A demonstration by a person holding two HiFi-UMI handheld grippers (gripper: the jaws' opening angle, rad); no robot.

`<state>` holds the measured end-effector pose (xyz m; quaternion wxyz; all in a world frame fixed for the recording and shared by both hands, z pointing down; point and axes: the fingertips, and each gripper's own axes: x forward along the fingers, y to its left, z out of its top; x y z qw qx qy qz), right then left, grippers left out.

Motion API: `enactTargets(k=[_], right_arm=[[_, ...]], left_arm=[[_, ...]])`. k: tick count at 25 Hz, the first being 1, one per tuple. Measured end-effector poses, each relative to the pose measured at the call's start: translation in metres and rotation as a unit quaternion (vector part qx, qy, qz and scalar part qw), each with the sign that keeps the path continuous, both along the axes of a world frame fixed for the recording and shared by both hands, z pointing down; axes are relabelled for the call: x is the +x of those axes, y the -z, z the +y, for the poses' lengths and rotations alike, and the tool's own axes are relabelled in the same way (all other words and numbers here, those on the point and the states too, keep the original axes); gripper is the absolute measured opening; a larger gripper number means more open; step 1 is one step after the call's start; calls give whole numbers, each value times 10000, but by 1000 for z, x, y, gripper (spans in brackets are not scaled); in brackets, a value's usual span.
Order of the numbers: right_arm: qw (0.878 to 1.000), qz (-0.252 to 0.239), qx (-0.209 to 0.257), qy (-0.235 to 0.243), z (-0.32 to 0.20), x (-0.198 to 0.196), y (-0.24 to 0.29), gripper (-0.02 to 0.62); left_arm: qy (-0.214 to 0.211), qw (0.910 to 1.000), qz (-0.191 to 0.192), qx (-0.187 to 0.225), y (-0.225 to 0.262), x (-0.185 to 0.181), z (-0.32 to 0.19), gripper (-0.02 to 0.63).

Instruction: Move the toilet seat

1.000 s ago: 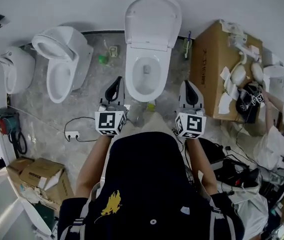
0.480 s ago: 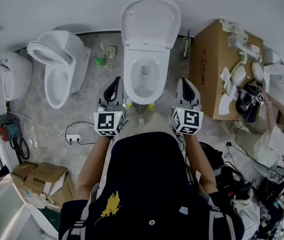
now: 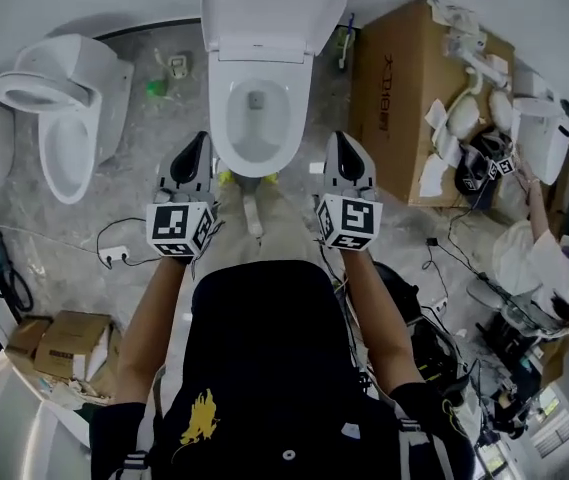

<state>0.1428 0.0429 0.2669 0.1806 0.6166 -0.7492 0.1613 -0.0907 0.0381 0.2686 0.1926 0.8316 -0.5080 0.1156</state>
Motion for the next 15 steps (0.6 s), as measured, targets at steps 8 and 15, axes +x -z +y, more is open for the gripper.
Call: enactTargets(k=[8, 15], right_arm=[[9983, -56, -583, 1, 0, 0, -88, 26], [9907, -12, -1338, -239, 11, 12, -180, 26]], left_arm=[[70, 9974, -95, -717, -96, 13, 19, 18], [255, 9928, -32, -1171, -173, -3, 28, 19]])
